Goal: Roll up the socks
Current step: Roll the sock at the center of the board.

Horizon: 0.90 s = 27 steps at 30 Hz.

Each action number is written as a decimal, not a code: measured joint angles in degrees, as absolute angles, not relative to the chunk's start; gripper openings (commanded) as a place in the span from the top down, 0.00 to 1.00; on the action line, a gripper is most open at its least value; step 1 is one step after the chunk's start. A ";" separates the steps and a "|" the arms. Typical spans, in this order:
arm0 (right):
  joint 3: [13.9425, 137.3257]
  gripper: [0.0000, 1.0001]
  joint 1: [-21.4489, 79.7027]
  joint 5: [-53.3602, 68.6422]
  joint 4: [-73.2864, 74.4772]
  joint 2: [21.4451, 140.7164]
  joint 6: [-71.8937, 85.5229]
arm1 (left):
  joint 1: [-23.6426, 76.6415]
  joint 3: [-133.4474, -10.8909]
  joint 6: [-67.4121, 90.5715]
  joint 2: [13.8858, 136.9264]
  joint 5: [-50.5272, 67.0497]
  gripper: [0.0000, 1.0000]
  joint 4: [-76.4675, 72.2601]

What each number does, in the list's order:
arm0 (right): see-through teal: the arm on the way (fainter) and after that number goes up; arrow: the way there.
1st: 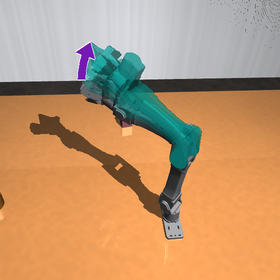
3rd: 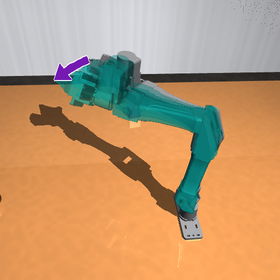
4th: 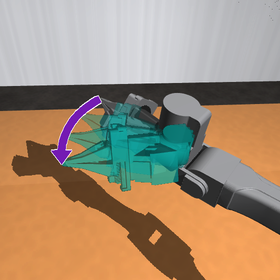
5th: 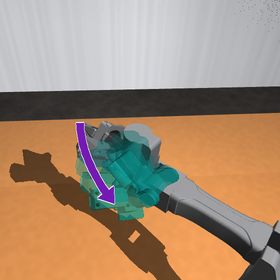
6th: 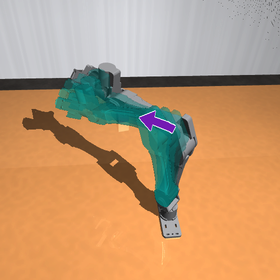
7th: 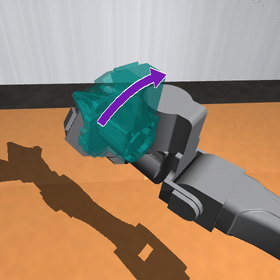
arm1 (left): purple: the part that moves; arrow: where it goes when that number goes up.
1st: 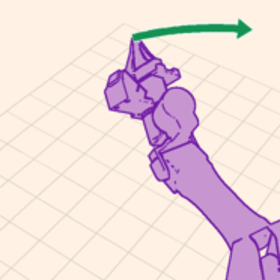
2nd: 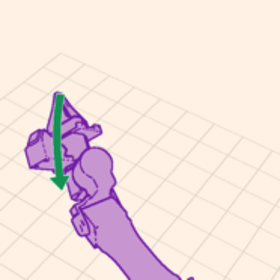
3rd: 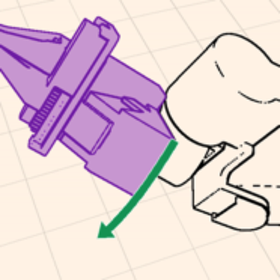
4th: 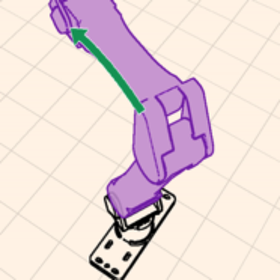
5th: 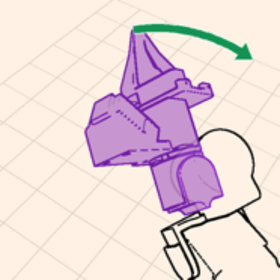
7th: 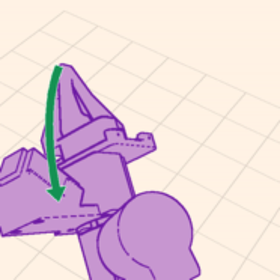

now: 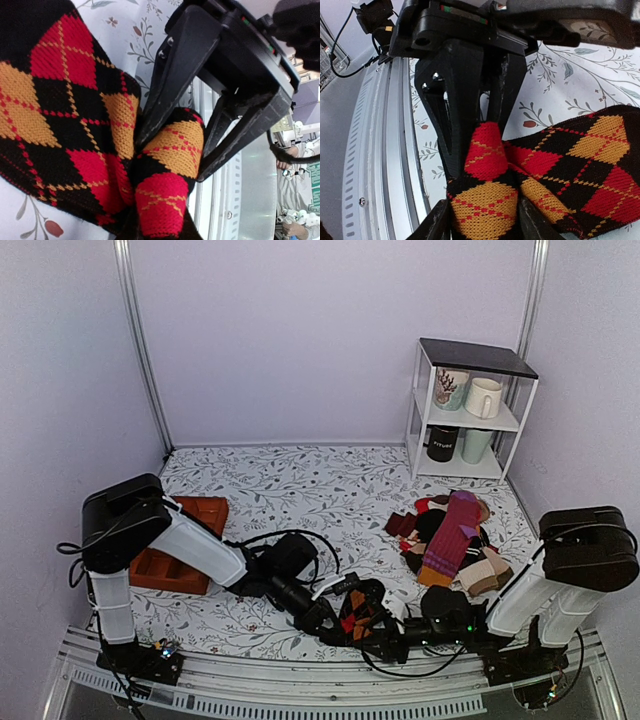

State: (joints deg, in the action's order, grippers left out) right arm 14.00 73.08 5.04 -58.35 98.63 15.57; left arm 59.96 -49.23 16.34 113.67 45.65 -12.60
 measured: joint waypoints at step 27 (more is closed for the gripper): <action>16.64 0.92 72.20 6.72 -54.17 97.43 16.25 | 59.70 -49.54 16.05 113.65 46.02 0.87 -12.49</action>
State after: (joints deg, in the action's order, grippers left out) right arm 16.64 72.20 6.72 -54.17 97.43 16.25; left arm 59.70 -49.54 16.05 113.65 46.02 -12.49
